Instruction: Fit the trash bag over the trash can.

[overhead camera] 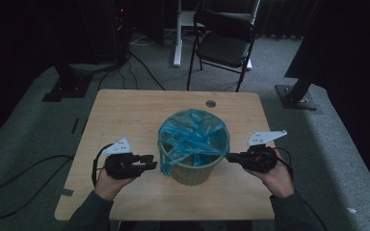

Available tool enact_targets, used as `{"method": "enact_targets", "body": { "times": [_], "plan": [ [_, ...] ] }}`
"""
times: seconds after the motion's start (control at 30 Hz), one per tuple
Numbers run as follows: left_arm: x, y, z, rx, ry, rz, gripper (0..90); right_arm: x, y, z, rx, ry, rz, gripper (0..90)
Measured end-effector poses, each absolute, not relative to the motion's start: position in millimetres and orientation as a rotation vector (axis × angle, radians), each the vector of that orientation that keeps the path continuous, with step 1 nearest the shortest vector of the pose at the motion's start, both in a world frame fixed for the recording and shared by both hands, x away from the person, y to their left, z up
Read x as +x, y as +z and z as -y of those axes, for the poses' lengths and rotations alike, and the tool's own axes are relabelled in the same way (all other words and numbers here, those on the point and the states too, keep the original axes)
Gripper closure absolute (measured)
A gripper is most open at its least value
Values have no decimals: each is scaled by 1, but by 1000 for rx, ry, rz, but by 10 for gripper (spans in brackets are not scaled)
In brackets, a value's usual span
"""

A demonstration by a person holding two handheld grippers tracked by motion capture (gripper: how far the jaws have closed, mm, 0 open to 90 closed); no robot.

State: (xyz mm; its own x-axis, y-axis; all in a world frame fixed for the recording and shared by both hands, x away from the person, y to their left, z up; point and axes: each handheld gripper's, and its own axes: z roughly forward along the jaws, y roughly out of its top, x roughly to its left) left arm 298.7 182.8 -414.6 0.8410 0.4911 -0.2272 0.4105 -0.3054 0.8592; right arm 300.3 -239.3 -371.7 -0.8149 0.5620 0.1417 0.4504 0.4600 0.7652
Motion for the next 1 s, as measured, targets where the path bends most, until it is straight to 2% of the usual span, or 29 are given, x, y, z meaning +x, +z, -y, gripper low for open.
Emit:
{"method": "enact_targets", "body": {
  "times": [0.43,0.77,1.0],
  "plan": [
    [309,-386,-169,1898,182,-653,637,299,-372,240,892,1292,-2573,900],
    [317,-379,-155,1933,270,-643,540,300,-372,239,882,1305,-2577,900],
    [319,-374,-147,1969,332,-614,503,300,-373,239,883,1314,-2581,900]
  ]
}}
